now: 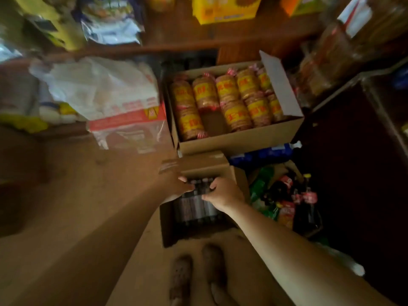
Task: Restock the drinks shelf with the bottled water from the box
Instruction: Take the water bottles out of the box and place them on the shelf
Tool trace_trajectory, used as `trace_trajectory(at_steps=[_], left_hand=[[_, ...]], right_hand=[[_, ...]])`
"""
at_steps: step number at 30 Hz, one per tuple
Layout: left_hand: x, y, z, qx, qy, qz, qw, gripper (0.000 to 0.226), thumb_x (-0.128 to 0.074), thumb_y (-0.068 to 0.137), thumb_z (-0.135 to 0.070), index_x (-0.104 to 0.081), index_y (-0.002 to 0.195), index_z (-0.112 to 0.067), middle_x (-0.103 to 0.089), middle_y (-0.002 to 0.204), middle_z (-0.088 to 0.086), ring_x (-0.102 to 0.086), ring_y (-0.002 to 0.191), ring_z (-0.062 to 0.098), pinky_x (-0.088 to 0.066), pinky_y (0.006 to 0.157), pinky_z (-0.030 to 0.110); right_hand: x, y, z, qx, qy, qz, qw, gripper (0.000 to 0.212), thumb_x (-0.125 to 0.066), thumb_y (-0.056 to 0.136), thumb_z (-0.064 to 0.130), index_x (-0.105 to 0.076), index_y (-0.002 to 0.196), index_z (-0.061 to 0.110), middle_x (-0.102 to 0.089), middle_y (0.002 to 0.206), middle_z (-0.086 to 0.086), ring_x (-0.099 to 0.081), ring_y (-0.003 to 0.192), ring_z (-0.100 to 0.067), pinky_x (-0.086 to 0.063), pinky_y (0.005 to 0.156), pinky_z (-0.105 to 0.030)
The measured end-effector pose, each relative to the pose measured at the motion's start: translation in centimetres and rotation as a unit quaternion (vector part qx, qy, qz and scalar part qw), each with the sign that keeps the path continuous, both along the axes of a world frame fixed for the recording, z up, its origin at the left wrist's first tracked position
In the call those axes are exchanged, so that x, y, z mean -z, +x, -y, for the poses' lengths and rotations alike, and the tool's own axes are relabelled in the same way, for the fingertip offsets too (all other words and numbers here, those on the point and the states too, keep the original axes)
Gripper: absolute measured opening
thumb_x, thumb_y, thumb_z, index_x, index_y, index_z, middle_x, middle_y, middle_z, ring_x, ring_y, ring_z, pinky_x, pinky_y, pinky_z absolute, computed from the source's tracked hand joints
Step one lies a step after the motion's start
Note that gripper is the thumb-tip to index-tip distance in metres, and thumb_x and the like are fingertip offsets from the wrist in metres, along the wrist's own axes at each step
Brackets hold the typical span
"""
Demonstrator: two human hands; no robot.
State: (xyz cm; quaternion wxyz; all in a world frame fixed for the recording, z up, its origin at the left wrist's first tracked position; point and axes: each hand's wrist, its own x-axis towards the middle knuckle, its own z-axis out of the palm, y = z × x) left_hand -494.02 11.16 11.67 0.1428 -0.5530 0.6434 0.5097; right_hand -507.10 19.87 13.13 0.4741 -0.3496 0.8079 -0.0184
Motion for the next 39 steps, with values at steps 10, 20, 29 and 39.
trace_trajectory(at_steps=[10,20,29,39], left_hand=[[19.3,-3.6,-1.4,-0.02,0.048,0.05,0.997,0.02,-0.07,0.083,-0.032,-0.06,0.08,-0.015,-0.062,0.086,0.002,-0.058,0.1,0.022,-0.044,0.08,0.031],[34.9,-7.8,-2.8,-0.052,0.063,0.021,0.996,0.052,-0.065,0.086,-0.035,-0.053,0.13,-0.008,-0.057,0.127,0.01,-0.056,0.11,0.026,-0.045,0.089,0.032],[41.9,-11.2,-2.8,-0.039,-0.041,0.085,0.995,0.055,-0.055,0.085,-0.055,-0.057,0.124,-0.017,-0.056,0.131,0.01,-0.055,0.118,0.029,-0.046,0.096,0.033],[40.7,-10.4,-2.1,-0.021,-0.046,0.081,0.995,0.045,-0.06,0.083,-0.052,-0.064,0.103,-0.012,-0.065,0.114,0.01,-0.061,0.103,0.025,-0.046,0.075,0.025]], right_hand=[[19.8,-0.4,-4.5,0.017,0.079,0.013,0.997,0.037,-0.072,0.082,0.034,-0.062,0.112,0.014,-0.066,0.112,-0.005,-0.063,0.1,-0.022,-0.048,0.072,-0.029],[37.1,-1.6,-5.0,0.13,0.113,0.05,0.984,0.06,-0.075,0.08,0.027,-0.051,0.134,0.019,-0.056,0.132,-0.008,-0.055,0.12,-0.028,-0.05,0.096,-0.041],[46.1,-1.2,-5.4,0.135,0.144,0.069,0.978,0.078,-0.071,0.082,0.021,-0.03,0.148,0.011,-0.035,0.151,-0.012,-0.037,0.137,-0.029,-0.037,0.111,-0.039],[43.8,-2.0,-5.6,0.151,0.152,0.074,0.974,0.076,-0.074,0.081,0.015,-0.034,0.146,0.012,-0.041,0.145,-0.012,-0.043,0.132,-0.029,-0.041,0.106,-0.034]])
